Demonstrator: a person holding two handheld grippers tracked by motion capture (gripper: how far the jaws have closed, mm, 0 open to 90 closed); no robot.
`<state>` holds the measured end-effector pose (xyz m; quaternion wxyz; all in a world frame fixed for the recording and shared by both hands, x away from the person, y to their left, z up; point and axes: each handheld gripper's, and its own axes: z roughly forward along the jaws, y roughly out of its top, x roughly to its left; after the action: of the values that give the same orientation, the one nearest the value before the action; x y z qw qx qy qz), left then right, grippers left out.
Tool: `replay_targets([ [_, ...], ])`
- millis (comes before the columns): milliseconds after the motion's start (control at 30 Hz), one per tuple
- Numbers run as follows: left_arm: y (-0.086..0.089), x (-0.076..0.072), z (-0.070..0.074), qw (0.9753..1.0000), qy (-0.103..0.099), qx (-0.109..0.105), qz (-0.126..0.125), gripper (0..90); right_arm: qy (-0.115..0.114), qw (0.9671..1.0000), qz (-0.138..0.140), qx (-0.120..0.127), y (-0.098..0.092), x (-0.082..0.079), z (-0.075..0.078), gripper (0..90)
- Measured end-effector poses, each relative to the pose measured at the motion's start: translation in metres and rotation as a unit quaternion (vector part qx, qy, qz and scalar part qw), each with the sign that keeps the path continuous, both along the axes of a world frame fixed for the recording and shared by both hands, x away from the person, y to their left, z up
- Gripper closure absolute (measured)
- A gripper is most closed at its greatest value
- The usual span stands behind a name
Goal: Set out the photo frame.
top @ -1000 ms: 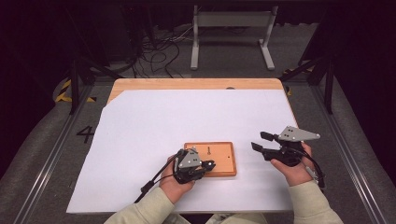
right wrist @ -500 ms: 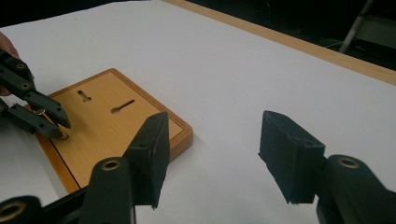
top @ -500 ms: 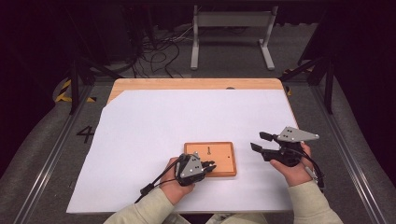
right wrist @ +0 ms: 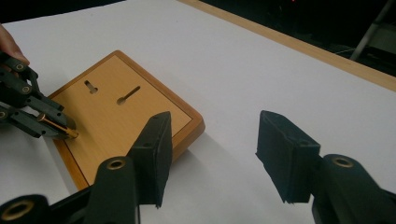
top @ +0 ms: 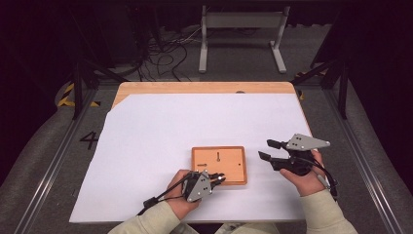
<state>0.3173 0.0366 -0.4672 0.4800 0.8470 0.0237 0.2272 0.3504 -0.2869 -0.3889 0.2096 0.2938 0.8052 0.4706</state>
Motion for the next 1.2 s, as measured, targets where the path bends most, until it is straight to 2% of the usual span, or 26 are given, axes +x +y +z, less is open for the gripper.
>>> replay_targets([
  [67, 0.0, 0.0, 0.0, 1.0, -0.002, 0.001, -0.001, 83.5, 0.01, 0.9999, 0.004, -0.001, 0.002, 0.0, 0.0, 45.9],
  [100, 0.0, -0.001, 0.0, 1.0, -0.004, 0.001, 0.001, 83.5, 0.024, 0.9997, 0.006, -0.005, 0.004, 0.0, 0.001, 45.8],
  [200, 0.0, -0.001, 0.0, 1.0, -0.004, 0.002, -0.001, 83.5, 0.034, 0.9993, 0.012, -0.006, 0.007, 0.001, 0.002, 44.3],
  [267, 0.0, -0.002, 0.0, 1.0, -0.003, 0.001, 0.003, 83.5, 0.055, 0.9983, 0.019, -0.011, 0.012, 0.003, 0.002, 38.8],
  [300, 0.0, -0.002, 0.0, 1.0, -0.003, 0.001, 0.003, 83.5, 0.055, 0.9983, 0.019, -0.011, 0.012, 0.003, 0.002, 38.8],
  [367, 0.0, -0.002, 0.0, 1.0, -0.002, 0.0, 0.006, 83.5, 0.075, 0.9968, 0.023, -0.008, 0.015, 0.006, 0.002, 35.2],
  [433, 0.0, -0.002, 0.0, 1.0, -0.001, 0.0, 0.004, 83.5, 0.102, 0.9945, 0.026, -0.001, 0.019, 0.01, 0.001, 31.2],
  [533, 0.0, -0.002, 0.0, 1.0, -0.003, 0.001, 0.007, 83.5, 0.13, 0.9912, 0.025, -0.005, 0.024, 0.017, -0.003, 27.7],
  [633, 0.0, -0.003, 0.0, 1.0, -0.004, 0.001, 0.006, 83.5, 0.161, 0.9865, 0.03, -0.008, 0.032, 0.029, -0.007, 24.7],
  [800, 0.0, -0.003, -0.001, 1.0, -0.004, 0.001, 0.006, 83.5, 0.199, 0.9784, 0.048, -0.025, 0.047, 0.047, -0.013, 20.8],
  [833, 0.0, -0.003, -0.001, 1.0, -0.006, 0.001, 0.006, 83.5, 0.211, 0.9756, 0.054, -0.025, 0.05, 0.052, -0.015, 19.4],
  [1033, 0.0, -0.004, -0.001, 0.9999, -0.01, 0.002, 0.006, 83.5, 0.247, 0.9664, 0.063, -0.034, 0.06, 0.067, -0.023, 16.3],
  [1200, 0.0, -0.004, -0.001, 0.9999, -0.009, 0.002, 0.006, 83.5, 0.25, 0.9641, 0.077, -0.043, 0.069, 0.072, -0.026, 16.2],
])
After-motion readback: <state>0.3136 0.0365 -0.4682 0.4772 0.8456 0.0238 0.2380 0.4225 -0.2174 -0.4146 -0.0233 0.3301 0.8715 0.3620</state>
